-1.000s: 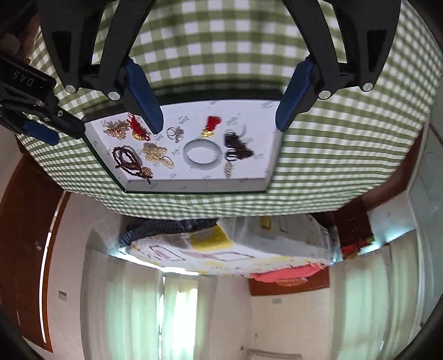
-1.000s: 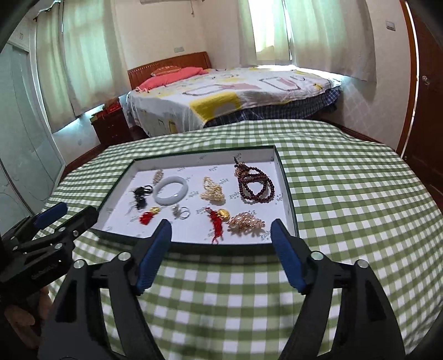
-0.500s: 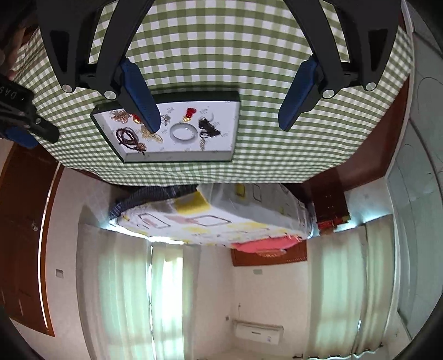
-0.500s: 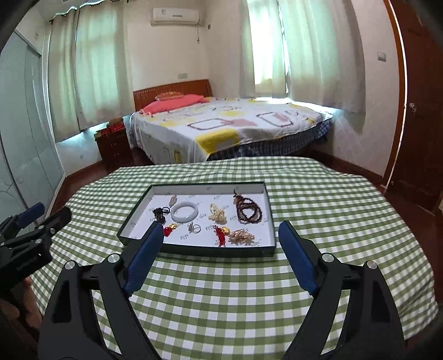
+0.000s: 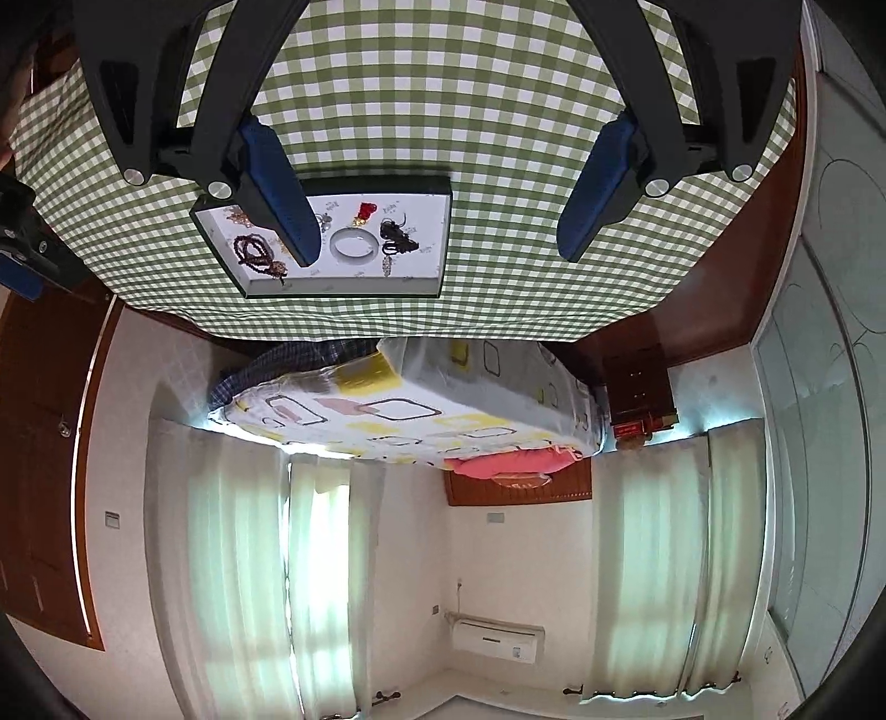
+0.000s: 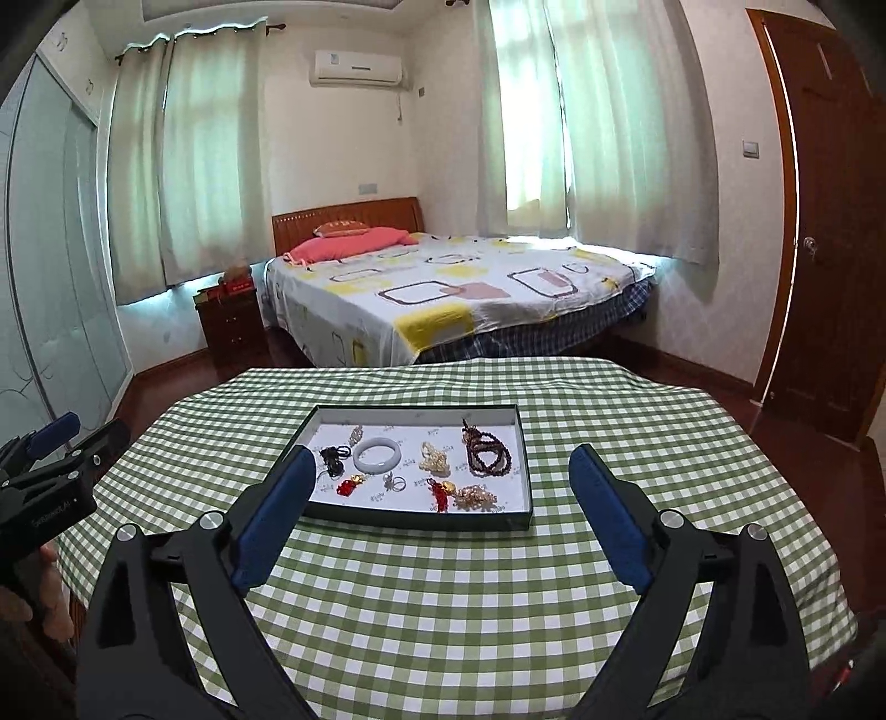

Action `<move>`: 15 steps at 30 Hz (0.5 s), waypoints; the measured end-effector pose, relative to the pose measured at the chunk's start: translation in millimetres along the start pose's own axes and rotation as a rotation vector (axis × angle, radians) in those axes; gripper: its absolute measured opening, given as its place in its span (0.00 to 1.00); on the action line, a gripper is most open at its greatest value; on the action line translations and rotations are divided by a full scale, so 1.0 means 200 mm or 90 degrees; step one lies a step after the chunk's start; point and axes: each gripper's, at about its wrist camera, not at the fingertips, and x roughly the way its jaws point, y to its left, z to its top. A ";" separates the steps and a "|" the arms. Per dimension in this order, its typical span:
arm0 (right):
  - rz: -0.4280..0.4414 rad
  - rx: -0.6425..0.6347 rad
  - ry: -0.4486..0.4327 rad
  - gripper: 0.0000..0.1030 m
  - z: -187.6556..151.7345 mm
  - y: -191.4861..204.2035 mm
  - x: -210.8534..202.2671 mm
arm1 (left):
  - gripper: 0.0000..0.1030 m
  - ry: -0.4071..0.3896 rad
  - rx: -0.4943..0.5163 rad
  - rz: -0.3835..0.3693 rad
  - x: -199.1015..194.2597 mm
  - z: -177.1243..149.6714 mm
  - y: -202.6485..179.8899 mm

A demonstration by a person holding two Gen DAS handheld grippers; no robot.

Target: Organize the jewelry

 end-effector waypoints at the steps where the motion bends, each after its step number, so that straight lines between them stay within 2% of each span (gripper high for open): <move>1: 0.000 0.000 -0.002 0.88 0.00 0.00 0.00 | 0.82 -0.001 0.001 -0.001 0.00 0.00 0.00; 15: 0.004 -0.003 -0.007 0.88 0.00 0.02 -0.01 | 0.82 -0.005 -0.010 0.001 -0.03 0.00 0.02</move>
